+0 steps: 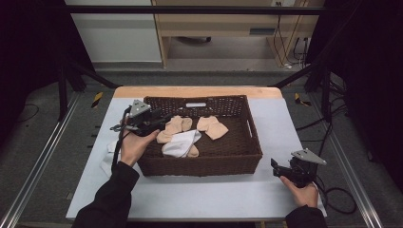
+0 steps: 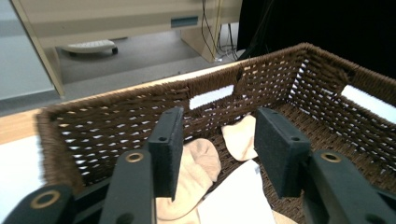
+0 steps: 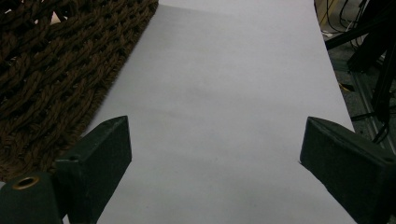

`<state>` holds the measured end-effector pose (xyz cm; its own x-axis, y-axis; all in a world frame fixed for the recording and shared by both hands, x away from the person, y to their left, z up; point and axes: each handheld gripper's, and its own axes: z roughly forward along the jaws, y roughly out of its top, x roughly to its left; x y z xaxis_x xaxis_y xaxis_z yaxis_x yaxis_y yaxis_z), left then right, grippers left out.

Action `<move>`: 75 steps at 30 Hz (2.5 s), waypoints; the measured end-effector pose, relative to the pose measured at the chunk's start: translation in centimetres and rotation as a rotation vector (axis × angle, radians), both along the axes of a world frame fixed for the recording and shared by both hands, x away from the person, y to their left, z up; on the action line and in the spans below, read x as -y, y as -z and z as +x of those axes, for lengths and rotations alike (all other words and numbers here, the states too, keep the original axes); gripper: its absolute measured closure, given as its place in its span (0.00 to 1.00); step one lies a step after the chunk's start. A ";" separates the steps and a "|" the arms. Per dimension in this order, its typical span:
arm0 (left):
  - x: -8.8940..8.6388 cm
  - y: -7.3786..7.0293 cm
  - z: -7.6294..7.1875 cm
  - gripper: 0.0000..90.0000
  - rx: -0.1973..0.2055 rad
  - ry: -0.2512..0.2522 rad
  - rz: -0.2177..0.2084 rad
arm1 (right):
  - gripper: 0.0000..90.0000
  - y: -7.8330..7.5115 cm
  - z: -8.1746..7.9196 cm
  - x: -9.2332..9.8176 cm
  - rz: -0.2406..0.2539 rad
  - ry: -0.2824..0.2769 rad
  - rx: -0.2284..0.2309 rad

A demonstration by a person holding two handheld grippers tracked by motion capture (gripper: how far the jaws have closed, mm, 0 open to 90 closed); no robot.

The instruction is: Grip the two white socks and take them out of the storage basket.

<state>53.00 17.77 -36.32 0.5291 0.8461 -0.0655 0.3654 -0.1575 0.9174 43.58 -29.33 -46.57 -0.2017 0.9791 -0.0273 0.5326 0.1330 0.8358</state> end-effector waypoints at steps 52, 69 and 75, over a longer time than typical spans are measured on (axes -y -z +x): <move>2.7 7.6 3.3 0.84 -0.430 0.144 0.314 | 0.11 0.1 0.1 0.0 -0.012 -0.003 -0.007; 2.6 8.3 4.1 0.40 -0.387 0.118 0.321 | 0.12 0.2 0.1 -0.1 -0.017 -0.004 -0.011; 2.6 8.3 3.8 0.64 -0.421 0.140 0.316 | 0.12 0.2 0.1 -0.1 -0.018 -0.004 -0.013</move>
